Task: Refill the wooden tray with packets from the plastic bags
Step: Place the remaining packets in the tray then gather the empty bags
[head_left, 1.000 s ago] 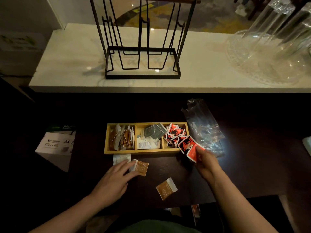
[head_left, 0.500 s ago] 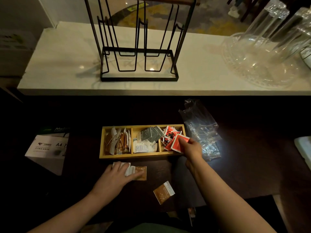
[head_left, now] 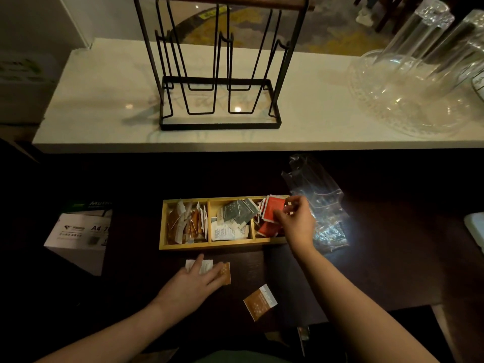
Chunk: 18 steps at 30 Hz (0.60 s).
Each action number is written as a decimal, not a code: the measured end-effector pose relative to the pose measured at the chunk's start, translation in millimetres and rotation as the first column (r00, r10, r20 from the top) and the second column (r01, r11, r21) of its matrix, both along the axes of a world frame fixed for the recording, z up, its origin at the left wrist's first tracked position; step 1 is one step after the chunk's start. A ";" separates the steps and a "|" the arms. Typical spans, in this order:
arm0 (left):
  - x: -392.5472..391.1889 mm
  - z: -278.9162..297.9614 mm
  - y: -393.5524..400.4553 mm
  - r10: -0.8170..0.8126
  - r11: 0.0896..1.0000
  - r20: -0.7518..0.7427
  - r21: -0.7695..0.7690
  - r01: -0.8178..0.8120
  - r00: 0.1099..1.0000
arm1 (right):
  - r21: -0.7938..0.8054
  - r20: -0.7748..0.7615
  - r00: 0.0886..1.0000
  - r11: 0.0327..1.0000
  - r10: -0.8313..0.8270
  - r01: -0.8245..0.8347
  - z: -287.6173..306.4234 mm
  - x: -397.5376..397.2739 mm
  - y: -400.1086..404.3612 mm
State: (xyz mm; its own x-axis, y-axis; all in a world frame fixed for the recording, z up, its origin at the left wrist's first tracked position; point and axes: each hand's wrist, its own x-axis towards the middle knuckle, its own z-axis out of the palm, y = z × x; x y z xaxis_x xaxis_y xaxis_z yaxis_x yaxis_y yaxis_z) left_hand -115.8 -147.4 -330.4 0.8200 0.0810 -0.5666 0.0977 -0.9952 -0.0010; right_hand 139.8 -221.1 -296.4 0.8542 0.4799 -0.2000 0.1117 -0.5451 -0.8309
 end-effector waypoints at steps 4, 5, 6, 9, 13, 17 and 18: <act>1.1 1.5 0.7 -0.012 1.000 0.013 -0.002 0.013 1.000 | -0.161 0.244 0.941 0.967 0.233 -0.198 3.1 -3.0 12.8; 1.5 0.4 0.1 -0.021 1.000 0.012 0.010 0.021 1.000 | -0.236 0.252 0.913 0.936 0.320 -0.263 1.9 -5.0 14.9; 1.6 -0.4 -0.7 -0.023 1.000 0.004 0.013 0.023 1.000 | -0.303 0.254 0.883 0.899 0.396 -0.316 -0.9 -7.1 16.6; 3.4 -0.6 -1.6 -0.023 1.000 -0.017 0.011 0.023 1.000 | -0.451 0.291 0.777 0.796 0.558 -0.403 -8.0 -13.4 21.8; 4.8 4.6 2.3 -0.005 1.000 -0.009 -0.014 0.005 1.000 | -0.420 0.278 0.757 0.784 0.591 -0.458 -11.4 -15.7 23.8; 10.4 10.3 10.6 0.032 0.999 0.022 -0.040 -0.031 0.999 | -0.268 0.423 0.761 0.871 0.491 -0.413 -3.7 -17.2 -2.2; 11.1 12.5 13.4 0.051 0.997 0.030 -0.062 -0.049 0.998 | -0.294 0.446 0.706 0.835 0.550 -0.465 -3.4 -19.2 -12.9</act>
State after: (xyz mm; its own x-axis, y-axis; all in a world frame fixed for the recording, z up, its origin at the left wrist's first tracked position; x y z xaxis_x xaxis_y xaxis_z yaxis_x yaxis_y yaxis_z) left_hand -104.7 -134.0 -317.8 0.8333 0.0880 -0.5457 0.1460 -0.9872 0.0638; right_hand 120.6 -233.9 -299.8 0.4867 0.8707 0.0707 0.7760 -0.3938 -0.4927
